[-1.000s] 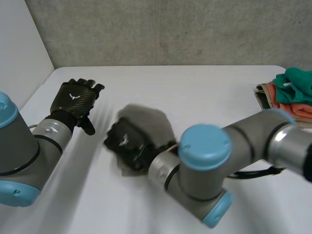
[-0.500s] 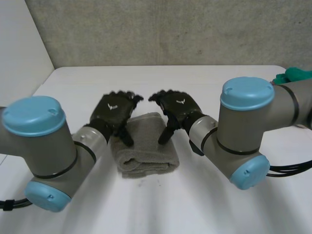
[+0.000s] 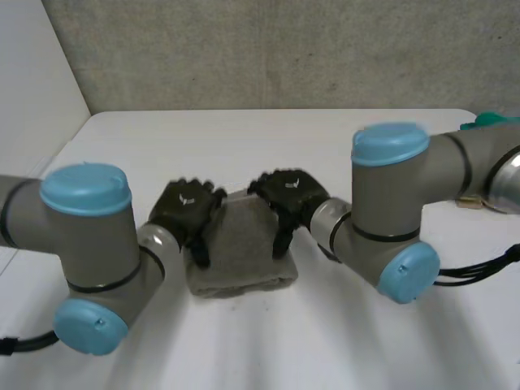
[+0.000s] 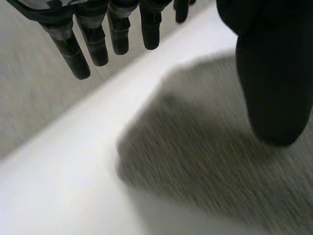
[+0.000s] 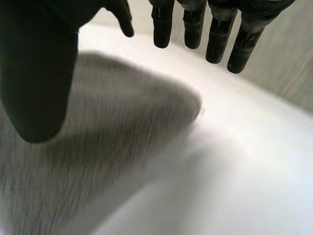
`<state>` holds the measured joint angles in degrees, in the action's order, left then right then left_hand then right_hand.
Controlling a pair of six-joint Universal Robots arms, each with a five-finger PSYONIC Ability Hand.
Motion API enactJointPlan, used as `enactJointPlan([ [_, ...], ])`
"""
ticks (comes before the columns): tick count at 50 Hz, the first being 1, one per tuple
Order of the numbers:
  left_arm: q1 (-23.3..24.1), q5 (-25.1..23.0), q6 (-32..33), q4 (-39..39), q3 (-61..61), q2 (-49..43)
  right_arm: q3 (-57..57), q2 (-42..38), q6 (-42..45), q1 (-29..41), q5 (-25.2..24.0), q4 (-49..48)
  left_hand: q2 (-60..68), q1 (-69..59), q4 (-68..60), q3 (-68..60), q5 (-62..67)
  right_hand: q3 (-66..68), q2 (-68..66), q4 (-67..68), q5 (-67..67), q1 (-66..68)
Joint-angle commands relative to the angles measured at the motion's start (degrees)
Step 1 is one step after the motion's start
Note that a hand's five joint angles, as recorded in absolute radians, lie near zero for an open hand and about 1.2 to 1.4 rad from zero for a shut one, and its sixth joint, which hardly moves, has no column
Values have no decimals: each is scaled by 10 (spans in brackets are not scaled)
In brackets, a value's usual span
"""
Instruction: Fold the laundry.
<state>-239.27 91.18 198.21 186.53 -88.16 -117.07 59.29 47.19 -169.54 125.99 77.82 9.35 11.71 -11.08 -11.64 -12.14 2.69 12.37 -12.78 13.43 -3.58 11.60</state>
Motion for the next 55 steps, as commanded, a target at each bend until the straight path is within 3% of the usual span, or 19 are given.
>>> enactJointPlan([
  [1, -1, -81, -3, -4, 64, 101, 108, 127, 10, 3, 36, -118, -17, 11, 16, 21, -27, -24, 28, -34, 36, -16],
  [4, -10, -169, -3, -34, 91, 142, 220, 184, 60, 4, 66, -207, -17, 11, 16, 21, -27, -24, 28, -34, 36, -16],
  [9, -33, -302, -5, -132, 116, 160, 307, 192, 108, 10, 74, -246, -17, 11, 16, 21, -27, -24, 28, -34, 36, -16],
  [12, -38, -339, -5, -164, 120, 159, 340, 186, 121, 37, 74, -266, -17, 11, 16, 21, -27, -24, 28, -34, 36, -16],
  [20, -29, -341, -5, -169, 113, 148, 325, 78, 133, 76, 75, -341, -17, 11, 16, 21, -27, -24, 28, -34, 36, -16],
  [27, -29, -341, -5, -169, 114, 150, 271, 17, 171, 92, 77, -351, -17, 11, 16, 21, -27, -24, 28, -34, 36, -16],
  [35, -29, -341, -6, -169, 115, 154, 239, -3, 177, 92, 77, -351, -17, 11, 16, 21, -27, -24, 28, -34, 36, -16],
  [44, -29, -341, -7, -169, 115, 154, 192, -35, 177, 91, 72, -349, -17, 11, 16, 21, -27, 132, -128, 121, -120, 139],
  [55, -29, -342, -7, -169, 115, 154, 152, -61, 177, 91, 75, -345, -17, 11, 16, 21, -27, 209, -205, 199, -197, 217],
])
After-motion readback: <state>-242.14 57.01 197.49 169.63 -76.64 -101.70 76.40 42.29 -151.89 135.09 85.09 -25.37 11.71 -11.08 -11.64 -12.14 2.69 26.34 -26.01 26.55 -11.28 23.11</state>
